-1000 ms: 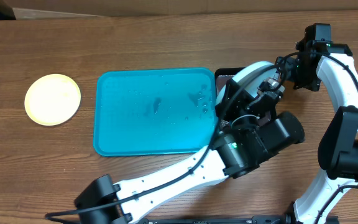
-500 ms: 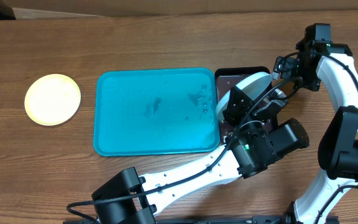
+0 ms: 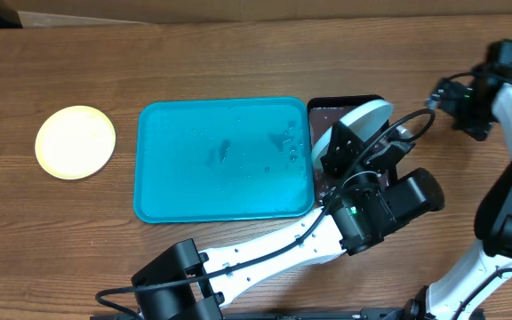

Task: Clean dirty plates on tray and stack at the side
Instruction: 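Carry the white plate left and set it on the plate stack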

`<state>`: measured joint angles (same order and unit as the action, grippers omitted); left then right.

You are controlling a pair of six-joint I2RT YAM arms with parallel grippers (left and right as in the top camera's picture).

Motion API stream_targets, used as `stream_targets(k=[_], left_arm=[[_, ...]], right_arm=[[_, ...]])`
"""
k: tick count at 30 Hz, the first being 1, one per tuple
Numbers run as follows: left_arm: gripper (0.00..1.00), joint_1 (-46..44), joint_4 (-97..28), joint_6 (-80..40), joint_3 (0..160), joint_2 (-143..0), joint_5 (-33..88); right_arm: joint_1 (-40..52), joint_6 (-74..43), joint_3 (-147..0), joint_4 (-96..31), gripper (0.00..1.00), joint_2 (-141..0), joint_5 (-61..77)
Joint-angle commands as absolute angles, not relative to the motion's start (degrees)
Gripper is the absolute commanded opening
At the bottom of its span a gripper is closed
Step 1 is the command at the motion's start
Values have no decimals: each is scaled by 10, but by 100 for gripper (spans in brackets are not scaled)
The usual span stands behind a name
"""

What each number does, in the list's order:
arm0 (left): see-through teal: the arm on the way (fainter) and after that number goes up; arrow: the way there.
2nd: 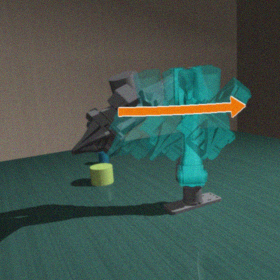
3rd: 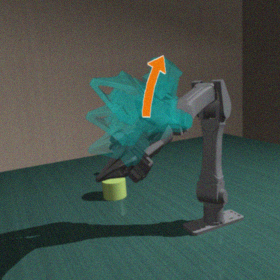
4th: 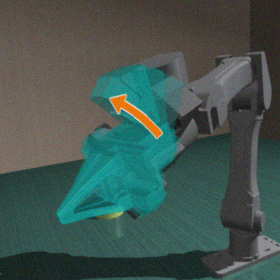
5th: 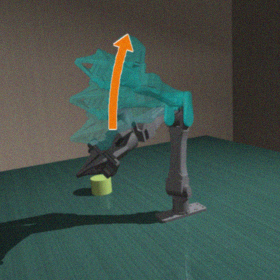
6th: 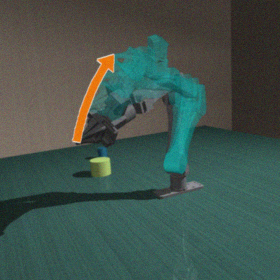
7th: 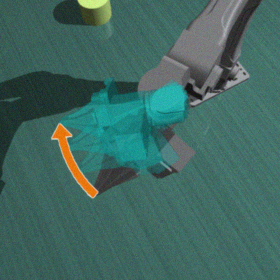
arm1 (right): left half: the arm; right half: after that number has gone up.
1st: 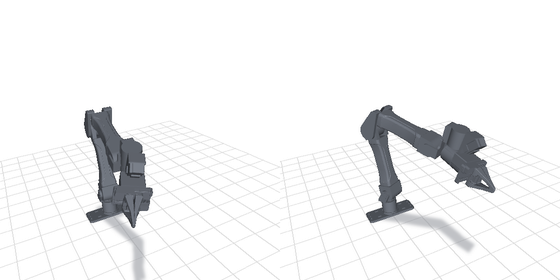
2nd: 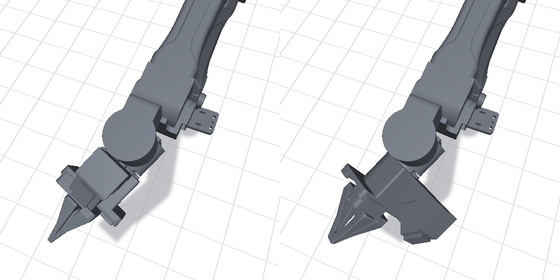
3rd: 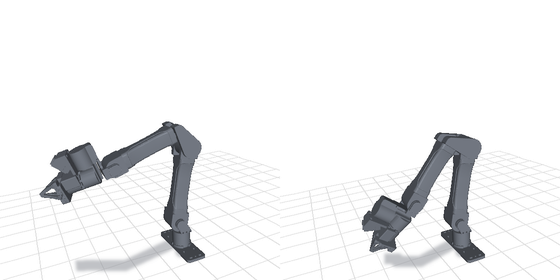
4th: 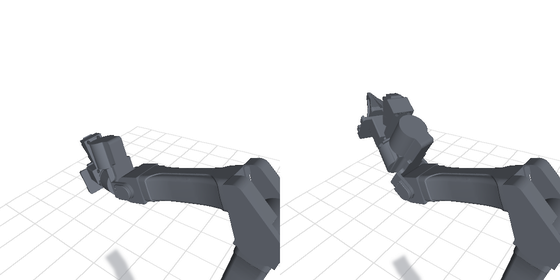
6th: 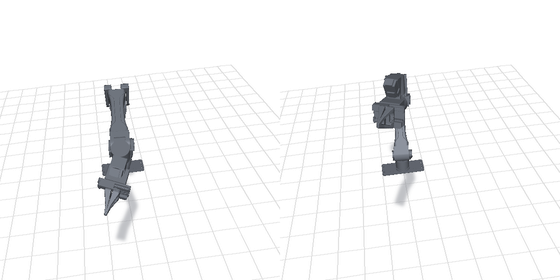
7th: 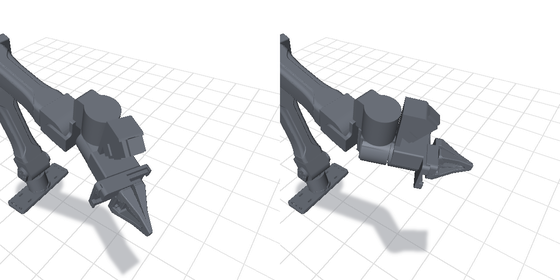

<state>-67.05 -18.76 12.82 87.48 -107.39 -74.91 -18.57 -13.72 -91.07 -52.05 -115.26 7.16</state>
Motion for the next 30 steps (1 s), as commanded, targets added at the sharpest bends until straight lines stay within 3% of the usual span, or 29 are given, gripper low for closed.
stream_targets(k=[1,7,17,23,30], left_arm=[[4,-667,-101,205,891,-1076,-828],[4,-664,-74,183,891,-1076,-784],[4,-566,-319,-203,891,-1070,-560],[4,-432,-347,-247,910,-1004,-192],[4,-143,-415,-249,920,-934,240]], right_arm=[[-194,-150,-920,-515,100,-1143,95],[-196,-150,-920,-515,100,-1143,95],[-196,-150,-920,-515,100,-1143,95],[-196,-150,-920,-515,100,-1143,95],[-196,-150,-920,-515,100,-1143,95]])
